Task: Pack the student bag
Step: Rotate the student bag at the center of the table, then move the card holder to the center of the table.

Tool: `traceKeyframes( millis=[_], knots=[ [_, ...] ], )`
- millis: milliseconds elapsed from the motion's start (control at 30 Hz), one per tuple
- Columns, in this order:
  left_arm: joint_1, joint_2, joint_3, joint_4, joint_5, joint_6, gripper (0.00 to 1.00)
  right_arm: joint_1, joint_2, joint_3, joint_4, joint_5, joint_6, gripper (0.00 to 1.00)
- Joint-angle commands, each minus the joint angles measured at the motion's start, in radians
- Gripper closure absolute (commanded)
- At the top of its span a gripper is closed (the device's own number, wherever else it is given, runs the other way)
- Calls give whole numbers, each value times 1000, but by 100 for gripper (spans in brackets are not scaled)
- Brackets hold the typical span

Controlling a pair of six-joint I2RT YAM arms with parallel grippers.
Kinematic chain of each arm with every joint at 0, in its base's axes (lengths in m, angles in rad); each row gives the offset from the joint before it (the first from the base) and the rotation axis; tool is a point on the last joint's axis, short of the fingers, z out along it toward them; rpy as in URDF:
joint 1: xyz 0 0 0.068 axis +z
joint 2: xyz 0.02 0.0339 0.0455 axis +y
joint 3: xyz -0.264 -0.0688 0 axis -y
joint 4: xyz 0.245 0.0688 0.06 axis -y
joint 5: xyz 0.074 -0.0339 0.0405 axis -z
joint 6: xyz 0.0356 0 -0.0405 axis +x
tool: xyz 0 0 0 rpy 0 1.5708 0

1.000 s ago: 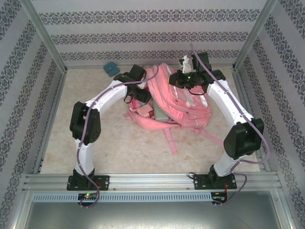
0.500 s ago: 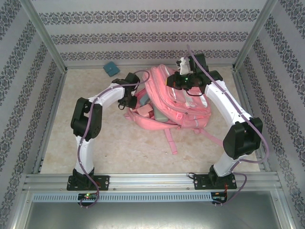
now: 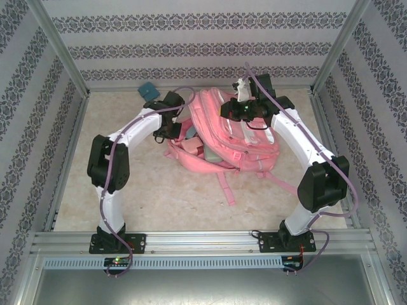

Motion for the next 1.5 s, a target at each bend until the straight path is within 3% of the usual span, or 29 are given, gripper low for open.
traceKeyframes(
  millis=[0, 167, 433, 467, 533, 600, 833, 1067, 1233, 1467],
  knots=[
    [-9, -130, -51, -62, -12, -72, 100, 16, -20, -3, 63, 74, -60, 100],
    [-78, -213, -165, -35, 35, -197, 100, 35, -4, 20, 67, 145, -99, 100],
    [-206, -259, -257, 47, 97, -381, 100, 36, 44, 56, 22, 110, -117, 100],
    [-205, -260, -258, 49, 90, -394, 91, 35, 48, 54, 19, 94, -114, 100],
    [-202, -261, -241, 33, 61, -396, 62, 33, 53, 49, 22, 72, -106, 100],
    [-194, -263, -209, 7, 32, -384, 52, 33, 55, 45, 22, 61, -103, 100],
    [-82, -235, -124, -11, -5, -327, 51, 32, 43, 29, 29, 35, -104, 100],
    [81, -186, -96, 188, 46, -302, 50, 28, 32, 40, 28, 12, -98, 100],
    [196, -44, 7, 310, 78, -307, 55, 28, 29, 47, 35, -15, -86, 100],
    [292, 181, 185, 512, 189, -445, 57, 27, 26, 66, 33, -31, -83, 100]
  ],
)
